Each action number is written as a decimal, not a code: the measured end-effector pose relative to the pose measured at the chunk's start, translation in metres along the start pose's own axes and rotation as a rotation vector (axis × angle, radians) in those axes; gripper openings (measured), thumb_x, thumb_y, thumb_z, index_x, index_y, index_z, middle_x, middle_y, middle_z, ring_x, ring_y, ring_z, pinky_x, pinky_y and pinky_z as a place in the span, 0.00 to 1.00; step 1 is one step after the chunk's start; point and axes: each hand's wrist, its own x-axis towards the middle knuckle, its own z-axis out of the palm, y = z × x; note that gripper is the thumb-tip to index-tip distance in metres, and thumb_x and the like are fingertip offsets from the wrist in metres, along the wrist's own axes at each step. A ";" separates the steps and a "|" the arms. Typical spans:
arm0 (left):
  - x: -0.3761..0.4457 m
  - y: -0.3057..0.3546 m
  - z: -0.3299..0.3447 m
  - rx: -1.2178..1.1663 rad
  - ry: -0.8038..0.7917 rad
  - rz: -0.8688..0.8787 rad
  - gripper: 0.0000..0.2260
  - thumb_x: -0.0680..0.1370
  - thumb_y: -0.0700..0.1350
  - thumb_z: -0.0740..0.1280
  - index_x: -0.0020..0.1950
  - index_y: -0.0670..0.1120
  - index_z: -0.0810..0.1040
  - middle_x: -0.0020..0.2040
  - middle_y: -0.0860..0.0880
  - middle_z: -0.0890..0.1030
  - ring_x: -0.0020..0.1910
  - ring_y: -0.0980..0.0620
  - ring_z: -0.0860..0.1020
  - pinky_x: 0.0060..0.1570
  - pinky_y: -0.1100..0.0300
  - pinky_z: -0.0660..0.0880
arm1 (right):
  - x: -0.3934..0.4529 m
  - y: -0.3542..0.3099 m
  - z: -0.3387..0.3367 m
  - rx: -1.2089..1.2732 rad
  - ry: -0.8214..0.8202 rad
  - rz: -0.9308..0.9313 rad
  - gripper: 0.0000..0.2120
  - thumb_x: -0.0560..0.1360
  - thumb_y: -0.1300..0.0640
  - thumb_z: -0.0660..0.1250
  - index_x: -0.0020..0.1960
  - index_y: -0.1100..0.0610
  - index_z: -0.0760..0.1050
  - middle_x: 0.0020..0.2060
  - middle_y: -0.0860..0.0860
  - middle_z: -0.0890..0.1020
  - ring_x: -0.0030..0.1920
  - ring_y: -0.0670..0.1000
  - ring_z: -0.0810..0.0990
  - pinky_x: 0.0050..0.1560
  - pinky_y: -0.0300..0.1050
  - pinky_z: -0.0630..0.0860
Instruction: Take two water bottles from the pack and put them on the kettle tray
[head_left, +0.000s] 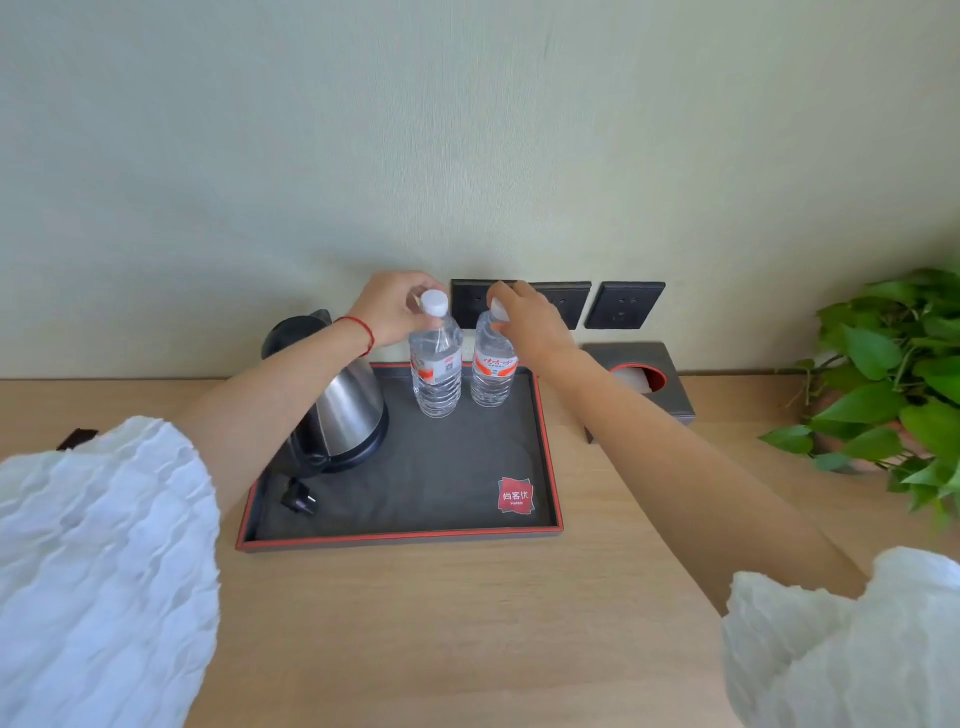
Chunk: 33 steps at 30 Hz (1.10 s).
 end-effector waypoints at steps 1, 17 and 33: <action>0.000 -0.001 0.002 0.005 0.055 -0.006 0.15 0.68 0.38 0.75 0.53 0.41 0.80 0.51 0.41 0.83 0.46 0.47 0.79 0.50 0.61 0.74 | -0.001 -0.001 0.001 0.000 0.005 -0.002 0.13 0.77 0.63 0.62 0.61 0.59 0.69 0.57 0.61 0.73 0.54 0.63 0.75 0.51 0.54 0.76; 0.000 0.018 0.045 0.084 0.353 -0.116 0.18 0.69 0.49 0.73 0.55 0.42 0.77 0.55 0.42 0.79 0.54 0.41 0.76 0.52 0.51 0.71 | 0.000 -0.002 -0.004 0.208 0.009 0.038 0.16 0.76 0.65 0.62 0.64 0.59 0.69 0.56 0.63 0.77 0.55 0.63 0.75 0.55 0.52 0.73; 0.002 0.015 0.039 0.092 0.322 -0.106 0.19 0.68 0.49 0.74 0.55 0.42 0.76 0.55 0.42 0.80 0.52 0.42 0.78 0.49 0.52 0.71 | 0.004 -0.002 -0.001 0.215 0.013 0.042 0.16 0.77 0.62 0.63 0.65 0.57 0.68 0.55 0.64 0.78 0.55 0.62 0.76 0.54 0.51 0.74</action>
